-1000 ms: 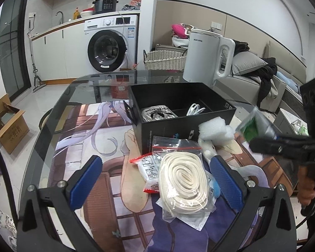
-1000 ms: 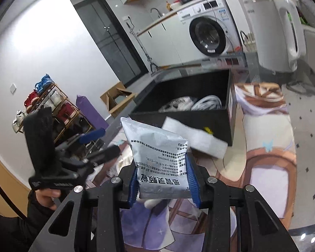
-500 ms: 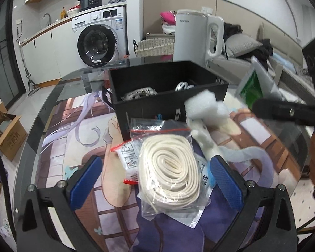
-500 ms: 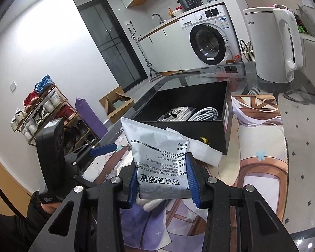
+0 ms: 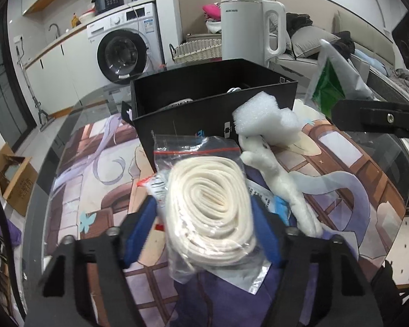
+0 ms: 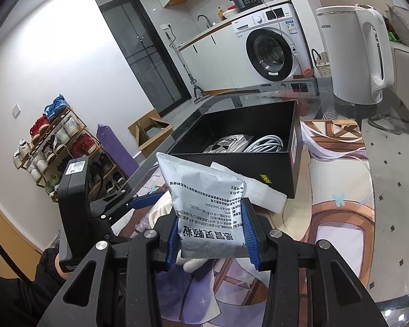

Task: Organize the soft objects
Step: 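Lift the sachet with the right tool while the left tool grasps the coiled rope bag, then carry the sachet toward the black box with the right tool while the left lifts the rope bag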

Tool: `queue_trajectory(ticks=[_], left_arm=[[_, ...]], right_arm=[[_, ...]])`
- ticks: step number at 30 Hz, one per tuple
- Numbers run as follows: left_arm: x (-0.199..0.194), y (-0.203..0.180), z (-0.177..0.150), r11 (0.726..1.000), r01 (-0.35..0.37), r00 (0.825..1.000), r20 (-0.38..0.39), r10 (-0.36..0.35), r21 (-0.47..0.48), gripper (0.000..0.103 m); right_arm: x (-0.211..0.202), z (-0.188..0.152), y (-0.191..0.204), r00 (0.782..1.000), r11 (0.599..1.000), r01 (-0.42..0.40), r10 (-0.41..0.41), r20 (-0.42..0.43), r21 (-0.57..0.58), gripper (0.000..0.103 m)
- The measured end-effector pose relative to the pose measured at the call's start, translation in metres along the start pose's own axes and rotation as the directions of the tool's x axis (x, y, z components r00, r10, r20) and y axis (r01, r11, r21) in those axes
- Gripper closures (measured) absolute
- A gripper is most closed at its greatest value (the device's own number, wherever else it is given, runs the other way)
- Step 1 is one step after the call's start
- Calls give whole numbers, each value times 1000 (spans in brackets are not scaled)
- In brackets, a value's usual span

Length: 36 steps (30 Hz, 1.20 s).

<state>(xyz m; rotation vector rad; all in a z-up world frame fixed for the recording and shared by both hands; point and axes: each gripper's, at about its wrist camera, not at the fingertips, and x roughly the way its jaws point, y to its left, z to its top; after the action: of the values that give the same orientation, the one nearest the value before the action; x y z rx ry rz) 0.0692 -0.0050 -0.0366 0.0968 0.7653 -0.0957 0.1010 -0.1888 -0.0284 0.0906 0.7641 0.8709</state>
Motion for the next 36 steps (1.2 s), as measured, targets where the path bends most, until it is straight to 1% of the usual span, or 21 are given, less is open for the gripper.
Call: queue_trajectory(ticks=[3, 5, 8, 17, 21, 26, 36], left_arm=[[-4, 5, 1, 1000, 18, 1000, 8, -18, -8, 55], [-7, 9, 2, 999, 29, 999, 16, -29, -19, 59], [-14, 16, 4, 999, 34, 999, 30, -33, -32, 62], [-37, 28, 12, 995, 67, 994, 95, -59, -73, 62], [-49, 33, 16, 990, 99, 987, 135, -85, -96, 62], [-58, 35, 20, 986, 120, 981, 168, -100, -112, 62], [-66, 36, 27, 982, 115, 977, 197, -85, -146, 62]], right_arm=[[0, 0, 0, 1000, 1000, 0, 0, 1, 0, 63], [0, 0, 0, 1000, 1000, 1, -1, 1, 0, 63], [0, 1, 0, 1000, 1000, 1, -1, 2, -2, 63], [-5, 2, 3, 1000, 1000, 3, -2, 24, -18, 63], [-6, 3, 3, 999, 1000, 9, -8, 33, -24, 63], [-5, 3, 4, 999, 999, 15, -14, 36, -34, 63], [-8, 6, 5, 997, 998, 45, -42, 59, -52, 63]])
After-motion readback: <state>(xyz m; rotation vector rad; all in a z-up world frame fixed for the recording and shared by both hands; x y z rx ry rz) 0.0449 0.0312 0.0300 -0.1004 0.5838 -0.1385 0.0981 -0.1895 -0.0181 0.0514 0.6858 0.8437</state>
